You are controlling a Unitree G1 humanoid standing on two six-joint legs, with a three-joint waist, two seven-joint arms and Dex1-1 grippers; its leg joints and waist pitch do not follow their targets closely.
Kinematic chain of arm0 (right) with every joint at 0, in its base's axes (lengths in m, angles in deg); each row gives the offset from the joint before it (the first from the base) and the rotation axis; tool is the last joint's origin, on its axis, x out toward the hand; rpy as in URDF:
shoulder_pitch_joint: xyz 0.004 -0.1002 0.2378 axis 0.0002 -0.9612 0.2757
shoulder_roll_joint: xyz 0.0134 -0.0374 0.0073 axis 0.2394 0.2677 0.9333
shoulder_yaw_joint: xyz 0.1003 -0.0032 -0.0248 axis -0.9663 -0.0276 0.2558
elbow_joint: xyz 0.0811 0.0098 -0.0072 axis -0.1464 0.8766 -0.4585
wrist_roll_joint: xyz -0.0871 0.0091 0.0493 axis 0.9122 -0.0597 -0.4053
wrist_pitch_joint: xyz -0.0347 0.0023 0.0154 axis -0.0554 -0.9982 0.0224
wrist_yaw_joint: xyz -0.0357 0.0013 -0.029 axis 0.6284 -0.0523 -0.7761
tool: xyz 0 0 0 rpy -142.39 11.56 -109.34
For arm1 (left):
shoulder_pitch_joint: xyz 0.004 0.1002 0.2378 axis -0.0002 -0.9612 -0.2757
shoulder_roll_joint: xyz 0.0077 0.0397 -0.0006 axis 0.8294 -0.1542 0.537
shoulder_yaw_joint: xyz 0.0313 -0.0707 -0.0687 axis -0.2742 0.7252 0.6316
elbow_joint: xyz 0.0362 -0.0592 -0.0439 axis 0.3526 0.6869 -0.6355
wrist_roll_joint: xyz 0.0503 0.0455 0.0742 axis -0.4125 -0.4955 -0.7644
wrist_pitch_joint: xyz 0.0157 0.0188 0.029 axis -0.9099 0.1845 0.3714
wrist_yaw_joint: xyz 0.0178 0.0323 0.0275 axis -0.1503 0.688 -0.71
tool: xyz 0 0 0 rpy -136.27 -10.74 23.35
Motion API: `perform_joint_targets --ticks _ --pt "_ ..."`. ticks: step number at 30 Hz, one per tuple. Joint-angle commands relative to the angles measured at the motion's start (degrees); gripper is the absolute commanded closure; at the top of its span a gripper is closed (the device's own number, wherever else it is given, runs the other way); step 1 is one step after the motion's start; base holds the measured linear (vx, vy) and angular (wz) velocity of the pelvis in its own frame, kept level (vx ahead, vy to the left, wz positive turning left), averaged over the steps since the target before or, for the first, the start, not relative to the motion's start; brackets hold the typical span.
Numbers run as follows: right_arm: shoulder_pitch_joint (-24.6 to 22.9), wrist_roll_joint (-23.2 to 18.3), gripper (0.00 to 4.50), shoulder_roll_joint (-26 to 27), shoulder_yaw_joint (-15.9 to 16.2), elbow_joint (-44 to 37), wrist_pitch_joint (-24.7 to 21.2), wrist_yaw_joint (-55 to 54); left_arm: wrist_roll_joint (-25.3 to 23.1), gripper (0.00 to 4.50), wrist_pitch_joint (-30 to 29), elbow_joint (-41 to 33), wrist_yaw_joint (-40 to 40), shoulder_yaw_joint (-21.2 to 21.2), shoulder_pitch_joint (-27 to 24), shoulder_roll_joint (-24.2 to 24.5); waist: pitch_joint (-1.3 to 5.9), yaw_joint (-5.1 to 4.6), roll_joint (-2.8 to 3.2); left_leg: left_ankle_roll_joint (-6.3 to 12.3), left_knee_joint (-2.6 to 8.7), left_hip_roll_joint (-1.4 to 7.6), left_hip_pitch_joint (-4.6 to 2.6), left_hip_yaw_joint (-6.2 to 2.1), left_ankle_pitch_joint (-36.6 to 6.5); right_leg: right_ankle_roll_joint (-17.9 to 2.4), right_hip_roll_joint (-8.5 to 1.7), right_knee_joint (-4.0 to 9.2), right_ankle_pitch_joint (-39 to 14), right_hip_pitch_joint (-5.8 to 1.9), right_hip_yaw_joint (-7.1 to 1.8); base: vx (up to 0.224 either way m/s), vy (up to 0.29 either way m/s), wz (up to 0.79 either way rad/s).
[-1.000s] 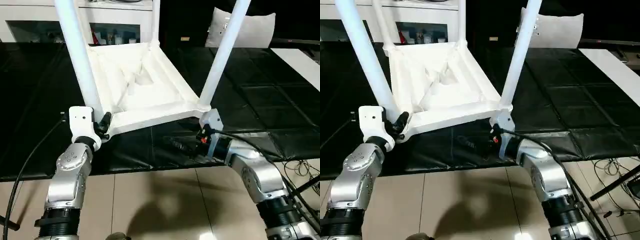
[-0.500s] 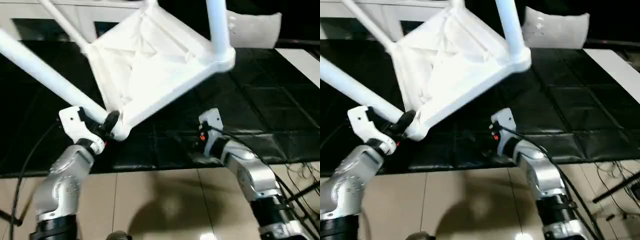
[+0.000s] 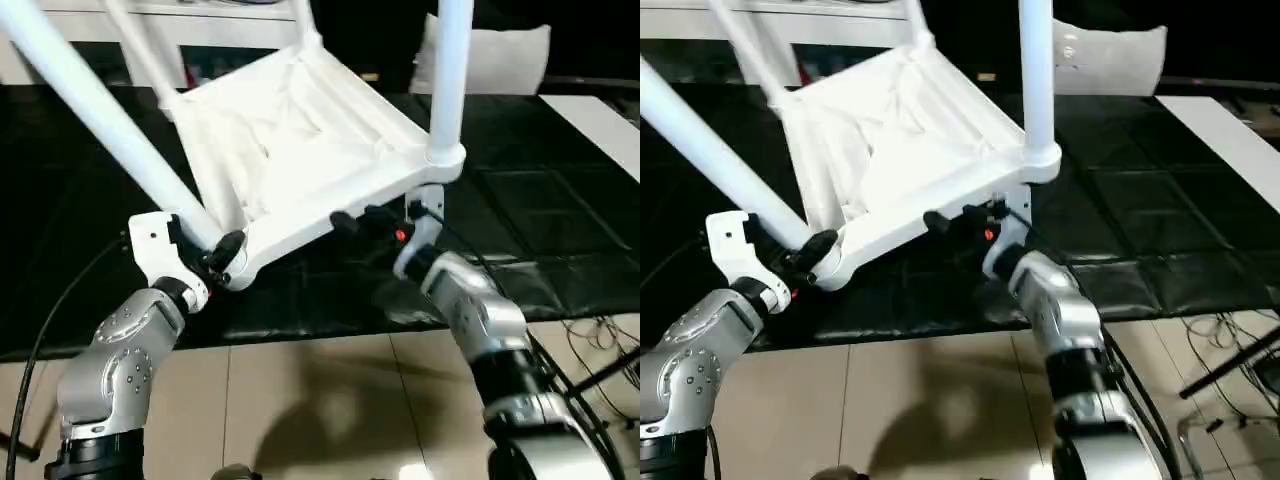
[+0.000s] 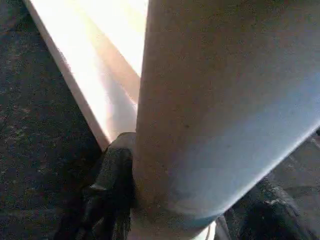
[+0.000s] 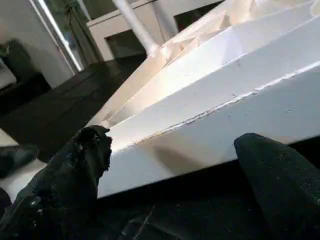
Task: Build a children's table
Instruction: Flip table
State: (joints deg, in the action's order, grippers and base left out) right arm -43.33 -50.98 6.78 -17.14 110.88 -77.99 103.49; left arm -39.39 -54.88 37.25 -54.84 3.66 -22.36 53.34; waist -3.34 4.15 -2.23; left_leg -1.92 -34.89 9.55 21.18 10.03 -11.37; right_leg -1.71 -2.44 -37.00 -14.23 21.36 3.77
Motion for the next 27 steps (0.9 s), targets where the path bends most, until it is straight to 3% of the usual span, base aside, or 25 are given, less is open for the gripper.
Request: perform_joint_targets --ticks 1,10,19,22,27 --pt "1.54 -0.56 0.00 -0.13 -2.00 1.84 -0.20 -1.21 5.54 2.42 -3.22 -0.16 -3.65 -1.32 -0.38 -1.75 3.39 0.30 -0.07 2.68 3.97 4.04 -0.42 -1.48 -2.60 -12.45 -6.52 4.32 2.25 -2.67 -3.85 0.000 0.000 0.00" --pt "0.00 -0.86 0.00 -0.72 -2.17 2.09 -1.74 -0.66 4.78 2.42 -0.61 1.04 -2.22 0.64 1.39 -2.29 3.33 0.23 0.05 1.99 4.06 4.12 -0.59 -1.44 -3.50 -12.33 -6.44 4.51 0.43 -2.54 -3.85 0.000 0.000 0.00" --pt "-3.66 -2.79 0.00 -2.38 -2.89 -3.58 -4.29 1.44 5.00 2.42 0.58 1.09 -2.13 2.04 2.29 -2.14 3.37 1.22 0.25 2.00 4.15 4.30 -0.73 -1.53 -3.67 -11.59 -6.43 4.50 1.28 -2.51 -3.82 0.000 0.000 0.00" --pt "-2.90 -3.84 0.00 -2.02 -4.25 -2.78 -3.54 1.61 4.99 2.42 -0.21 0.76 -3.51 0.97 1.61 -1.62 3.35 1.16 0.26 1.38 4.19 4.23 -0.66 -1.52 -4.33 -11.60 -6.49 4.63 -0.14 -2.50 -3.85 0.000 0.000 0.00" --pt "0.04 -5.00 0.00 -0.79 -5.61 0.44 -3.19 1.07 5.06 2.42 -1.37 0.30 -5.86 -0.84 0.90 -0.77 3.58 1.04 0.37 1.82 4.06 4.15 -0.58 -1.55 -2.71 -12.48 -6.43 4.26 2.36 -2.51 -3.75 0.000 0.000 0.00"
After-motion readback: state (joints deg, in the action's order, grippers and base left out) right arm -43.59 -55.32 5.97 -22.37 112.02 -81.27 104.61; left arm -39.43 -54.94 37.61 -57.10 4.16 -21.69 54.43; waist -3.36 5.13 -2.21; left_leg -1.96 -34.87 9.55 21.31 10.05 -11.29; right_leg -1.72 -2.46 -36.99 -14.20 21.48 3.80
